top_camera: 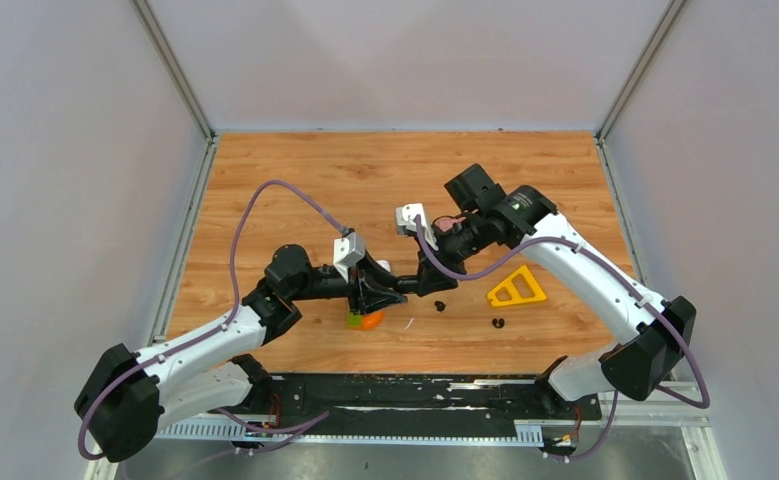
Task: Insert the wireless bluetooth earbuds into the charging case
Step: Pick up the charging case at the center of the board.
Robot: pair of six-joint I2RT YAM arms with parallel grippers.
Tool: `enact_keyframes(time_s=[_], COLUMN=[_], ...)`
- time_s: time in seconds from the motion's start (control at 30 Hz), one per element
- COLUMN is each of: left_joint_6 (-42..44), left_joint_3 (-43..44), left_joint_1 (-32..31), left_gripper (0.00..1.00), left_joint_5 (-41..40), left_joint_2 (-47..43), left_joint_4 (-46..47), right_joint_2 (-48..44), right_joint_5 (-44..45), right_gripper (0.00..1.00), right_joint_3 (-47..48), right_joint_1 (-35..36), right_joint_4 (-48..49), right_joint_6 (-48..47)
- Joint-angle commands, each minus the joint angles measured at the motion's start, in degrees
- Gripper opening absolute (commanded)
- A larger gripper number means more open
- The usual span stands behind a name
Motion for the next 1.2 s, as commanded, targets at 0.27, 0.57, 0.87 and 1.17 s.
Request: enact_keyframes(time_s=[0.27,0.57,0.87,1.17], left_joint_6=[0.38,0.12,-0.58,-1.18], left_joint_3=[0.5,0.68,0.86,0.86], left_joint_1=[-0.33,-0.33,-0.33,-0.33], left_gripper=[0.42,0.41,0.4,0.42], left_joint_5=[0.21,-0.11,-0.24,-0.5], left_joint_2=[0.75,1.13,1.7,1.57], left_joint_4=[2.8,2.8,3.31,3.66], right_joint_2=[0.79,0.51,-0.06,0.06], right_joint_5=[-2.9,-3.26,-2.9,-1.55], right_gripper=[0.17,0.18,0.21,0.22], right_joint_3=[1.97,1.72,-0.02,-0.75], right_joint_1=[0.19,0.24,0.33,0.79], right_joint_4=[2.23,2.6,4.08,4.64], right_joint_6=[1.05,1.51,2.88,3.07])
